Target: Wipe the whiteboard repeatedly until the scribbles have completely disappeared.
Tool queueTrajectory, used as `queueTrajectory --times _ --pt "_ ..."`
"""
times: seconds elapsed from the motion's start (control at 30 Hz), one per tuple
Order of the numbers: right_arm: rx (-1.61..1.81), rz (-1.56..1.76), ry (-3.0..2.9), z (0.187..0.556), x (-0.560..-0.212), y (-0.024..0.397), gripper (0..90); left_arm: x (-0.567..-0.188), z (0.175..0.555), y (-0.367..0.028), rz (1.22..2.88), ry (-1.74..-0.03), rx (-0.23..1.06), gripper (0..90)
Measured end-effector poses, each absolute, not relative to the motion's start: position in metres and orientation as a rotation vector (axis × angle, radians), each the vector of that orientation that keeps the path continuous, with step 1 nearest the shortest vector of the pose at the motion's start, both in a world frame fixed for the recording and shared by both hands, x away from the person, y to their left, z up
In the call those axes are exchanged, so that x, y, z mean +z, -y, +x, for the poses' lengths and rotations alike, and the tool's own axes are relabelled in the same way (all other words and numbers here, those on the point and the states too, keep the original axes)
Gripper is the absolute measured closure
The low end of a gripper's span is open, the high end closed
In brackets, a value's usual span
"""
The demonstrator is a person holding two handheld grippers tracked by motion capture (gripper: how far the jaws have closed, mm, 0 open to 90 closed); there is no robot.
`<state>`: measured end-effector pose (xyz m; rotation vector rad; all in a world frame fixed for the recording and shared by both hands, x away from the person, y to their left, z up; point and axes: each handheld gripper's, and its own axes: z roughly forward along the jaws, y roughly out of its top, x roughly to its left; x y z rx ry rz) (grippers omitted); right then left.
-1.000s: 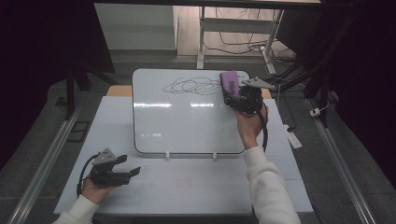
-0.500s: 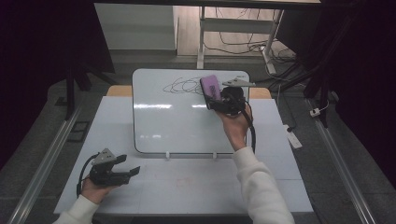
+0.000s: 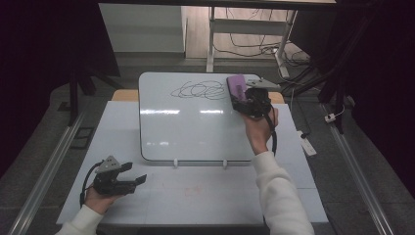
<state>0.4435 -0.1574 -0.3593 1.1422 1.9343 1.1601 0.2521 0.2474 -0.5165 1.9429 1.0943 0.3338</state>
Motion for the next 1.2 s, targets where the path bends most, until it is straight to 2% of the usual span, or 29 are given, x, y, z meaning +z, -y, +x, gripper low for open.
queueTrajectory --times 0.23,0.33,0.5,0.73,0.83,0.97,1.2 --pt "1.178 1.021 -2.072 0.438 -0.37 0.105 40.9 -0.516 0.252 -0.248 1.94 -1.094 0.334 22.4" --pt "1.174 0.998 -2.095 0.436 -0.372 0.095 40.9 -0.516 0.252 -0.248 1.939 -1.091 0.334 22.4" --pt "1.189 1.026 -2.104 0.439 -0.366 0.11 40.9 -0.516 0.252 -0.249 1.937 -1.095 0.336 22.4" --pt "1.148 1.164 -1.958 0.447 -0.353 0.162 40.9 -0.516 0.252 -0.249 1.936 -1.095 0.335 22.4" --pt "1.162 1.194 -1.948 0.449 -0.352 0.169 40.9 -0.516 0.252 -0.248 1.939 -1.094 0.332 22.4" --pt "1.175 1.168 -1.983 0.448 -0.354 0.149 41.0 -0.516 0.252 -0.248 1.938 -1.094 0.332 22.3" --pt "1.188 1.03 -2.115 0.441 -0.367 0.086 41.0 -0.516 0.252 -0.249 1.932 -1.094 0.331 22.3"
